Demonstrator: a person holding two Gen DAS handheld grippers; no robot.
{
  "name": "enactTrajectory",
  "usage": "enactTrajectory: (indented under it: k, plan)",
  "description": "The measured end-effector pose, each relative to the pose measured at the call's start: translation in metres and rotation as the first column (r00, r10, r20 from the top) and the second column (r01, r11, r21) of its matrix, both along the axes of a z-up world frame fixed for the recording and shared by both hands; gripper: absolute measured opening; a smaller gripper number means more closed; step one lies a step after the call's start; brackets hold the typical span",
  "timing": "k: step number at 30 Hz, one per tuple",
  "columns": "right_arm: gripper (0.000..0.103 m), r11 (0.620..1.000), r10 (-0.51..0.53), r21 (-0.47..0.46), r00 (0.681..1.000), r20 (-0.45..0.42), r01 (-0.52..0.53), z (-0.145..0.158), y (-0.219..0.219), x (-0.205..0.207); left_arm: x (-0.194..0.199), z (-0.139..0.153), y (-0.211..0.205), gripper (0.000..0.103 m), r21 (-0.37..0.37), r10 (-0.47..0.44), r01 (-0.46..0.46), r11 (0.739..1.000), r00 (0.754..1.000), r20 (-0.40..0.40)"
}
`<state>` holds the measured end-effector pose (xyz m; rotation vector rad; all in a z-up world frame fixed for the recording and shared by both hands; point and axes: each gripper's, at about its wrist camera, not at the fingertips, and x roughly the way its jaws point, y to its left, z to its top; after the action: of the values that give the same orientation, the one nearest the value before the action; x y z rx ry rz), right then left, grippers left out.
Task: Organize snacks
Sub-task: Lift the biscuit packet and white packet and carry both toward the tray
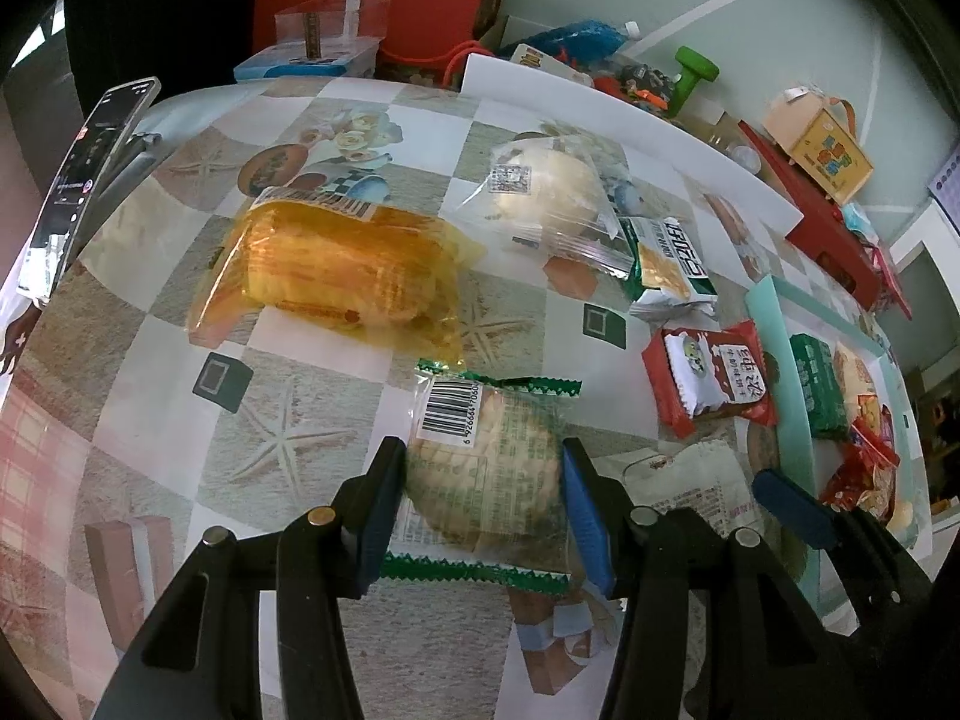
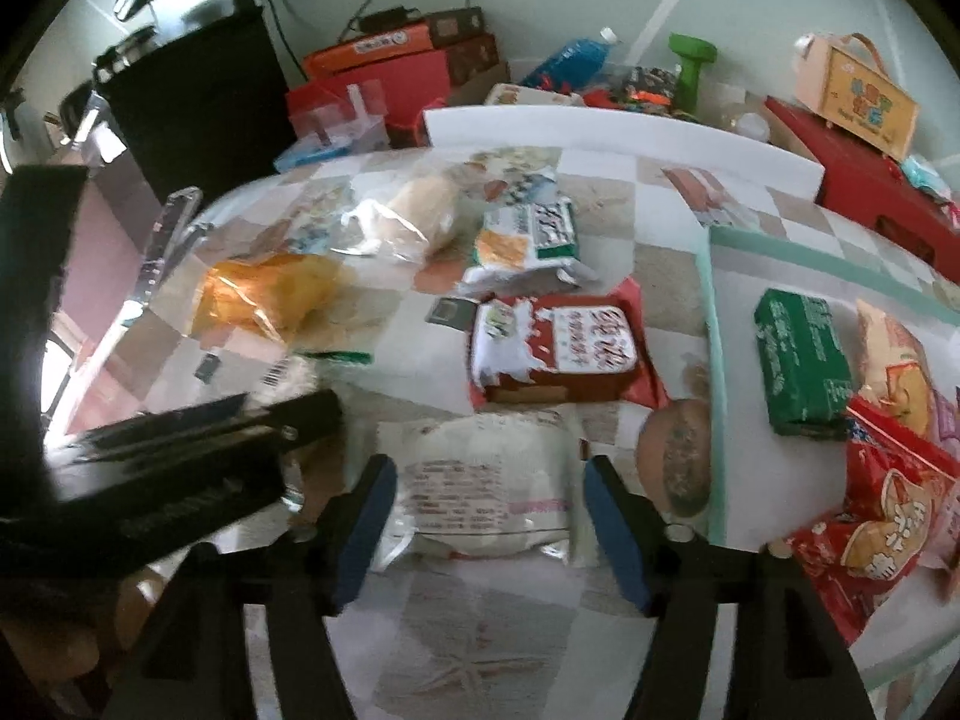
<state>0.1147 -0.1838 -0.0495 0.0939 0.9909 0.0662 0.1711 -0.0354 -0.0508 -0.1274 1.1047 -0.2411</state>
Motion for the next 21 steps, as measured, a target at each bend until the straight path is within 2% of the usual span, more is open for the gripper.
enactTrajectory:
  k: [4,11,15,21]
  plan:
    - [0.075,1.000,0.012,-0.016,1.000,-0.024,-0.012,-0.006,0.002,0.001,0.000,0.000,0.000,0.053,0.000,0.004,-0.004,1.000,1.000,0.000]
    - [0.086,0.996,0.056,-0.073,0.997,-0.044,-0.059,-0.014,0.017,0.001,0.001,0.000,0.000,0.053,0.000,0.003,-0.003,1.000,1.000,0.000]
    - [0.087,0.992,0.058,-0.113,0.997,-0.043,-0.062,-0.018,0.023,0.003,0.001,0.000,0.000,0.053,0.000,0.003,-0.003,1.000,1.000,0.000]
    - [0.087,0.993,0.038,-0.112,0.999,-0.033,-0.042,-0.018,0.020,0.003,0.001,-0.001,0.001,0.053,0.000,0.003,-0.003,1.000,1.000,0.000]
